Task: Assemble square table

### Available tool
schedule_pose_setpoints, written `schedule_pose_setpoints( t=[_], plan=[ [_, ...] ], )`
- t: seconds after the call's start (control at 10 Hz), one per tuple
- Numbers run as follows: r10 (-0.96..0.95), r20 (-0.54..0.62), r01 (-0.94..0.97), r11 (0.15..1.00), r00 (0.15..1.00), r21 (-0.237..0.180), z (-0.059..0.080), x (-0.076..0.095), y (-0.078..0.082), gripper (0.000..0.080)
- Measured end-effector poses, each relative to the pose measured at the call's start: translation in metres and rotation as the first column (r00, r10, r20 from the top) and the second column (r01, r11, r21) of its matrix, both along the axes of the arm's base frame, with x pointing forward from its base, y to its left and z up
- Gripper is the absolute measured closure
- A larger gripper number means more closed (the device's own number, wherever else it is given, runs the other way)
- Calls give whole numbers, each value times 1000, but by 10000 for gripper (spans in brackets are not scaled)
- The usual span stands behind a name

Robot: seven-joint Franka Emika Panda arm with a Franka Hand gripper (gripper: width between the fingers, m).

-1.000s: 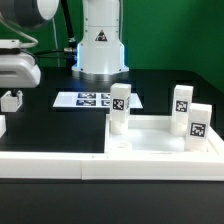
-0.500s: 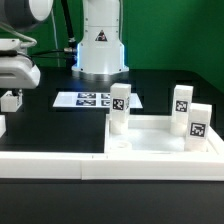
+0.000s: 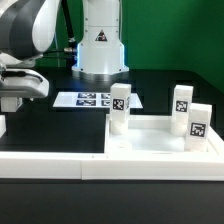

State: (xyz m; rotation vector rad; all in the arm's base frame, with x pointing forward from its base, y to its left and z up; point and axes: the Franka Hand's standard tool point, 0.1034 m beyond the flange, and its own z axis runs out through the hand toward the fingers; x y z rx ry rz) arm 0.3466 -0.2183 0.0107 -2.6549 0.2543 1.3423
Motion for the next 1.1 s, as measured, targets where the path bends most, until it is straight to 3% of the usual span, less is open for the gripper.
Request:
schedule_pose_setpoints(
  t=[0.2, 0.3, 0.4, 0.5, 1.1],
  plan=[
    [0, -1, 0, 1000, 1000, 0, 0, 0, 0, 150],
    [0, -1, 0, 1000, 1000, 0, 0, 0, 0, 250],
    [0, -1, 0, 1000, 1000, 0, 0, 0, 0, 433],
    [0, -1, 0, 1000, 1000, 0, 0, 0, 0, 515],
    [0, -1, 0, 1000, 1000, 0, 0, 0, 0, 515]
  ],
)
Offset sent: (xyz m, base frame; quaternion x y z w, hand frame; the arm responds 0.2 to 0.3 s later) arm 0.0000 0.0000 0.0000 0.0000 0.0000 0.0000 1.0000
